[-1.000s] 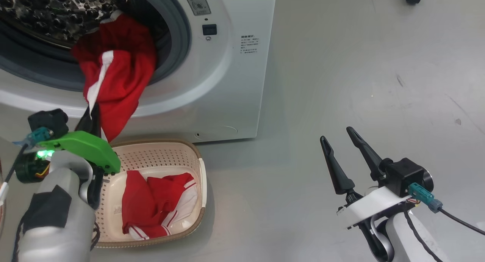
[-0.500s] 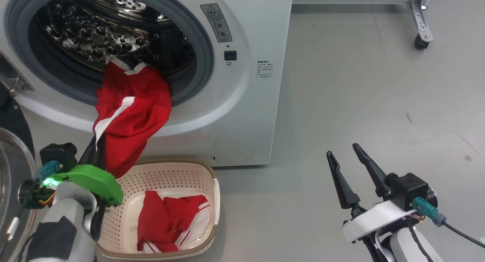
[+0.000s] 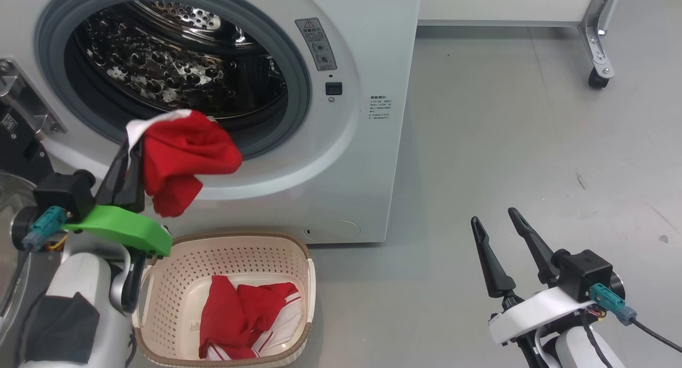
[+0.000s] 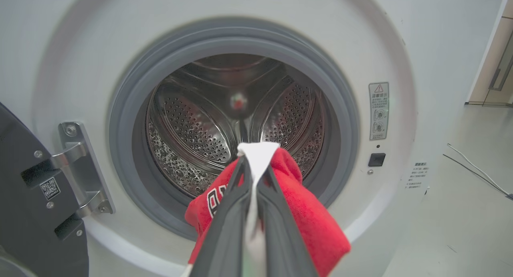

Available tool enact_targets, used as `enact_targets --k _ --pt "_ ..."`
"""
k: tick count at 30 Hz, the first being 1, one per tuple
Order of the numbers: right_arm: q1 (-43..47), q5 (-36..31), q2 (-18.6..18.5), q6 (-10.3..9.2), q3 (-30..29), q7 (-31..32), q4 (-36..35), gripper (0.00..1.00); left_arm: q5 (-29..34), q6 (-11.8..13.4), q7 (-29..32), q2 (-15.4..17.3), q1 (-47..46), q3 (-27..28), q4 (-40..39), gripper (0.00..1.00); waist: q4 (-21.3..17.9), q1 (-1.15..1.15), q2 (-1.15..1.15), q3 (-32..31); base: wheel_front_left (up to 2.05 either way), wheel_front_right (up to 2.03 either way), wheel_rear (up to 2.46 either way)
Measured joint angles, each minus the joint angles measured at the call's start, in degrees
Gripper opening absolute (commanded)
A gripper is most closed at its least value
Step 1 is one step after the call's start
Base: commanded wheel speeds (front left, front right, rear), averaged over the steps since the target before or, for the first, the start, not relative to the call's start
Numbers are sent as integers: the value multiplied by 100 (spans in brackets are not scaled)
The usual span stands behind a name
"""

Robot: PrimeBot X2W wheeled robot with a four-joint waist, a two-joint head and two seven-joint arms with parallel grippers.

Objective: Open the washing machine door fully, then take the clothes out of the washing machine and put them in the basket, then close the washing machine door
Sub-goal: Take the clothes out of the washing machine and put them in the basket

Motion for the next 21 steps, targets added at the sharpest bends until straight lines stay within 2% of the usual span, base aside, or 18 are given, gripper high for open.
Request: enact_targets --k 10,21 --pt "21 -31 0 0 -1 -1 -32 100 235 80 -7 -71 377 246 -1070 0 51 0 0 11 0 0 0" --pt "23 -52 4 0 35 -1 -104 100 308 80 -7 -202 992 153 -1122 0 38 0 0 138 0 0 0"
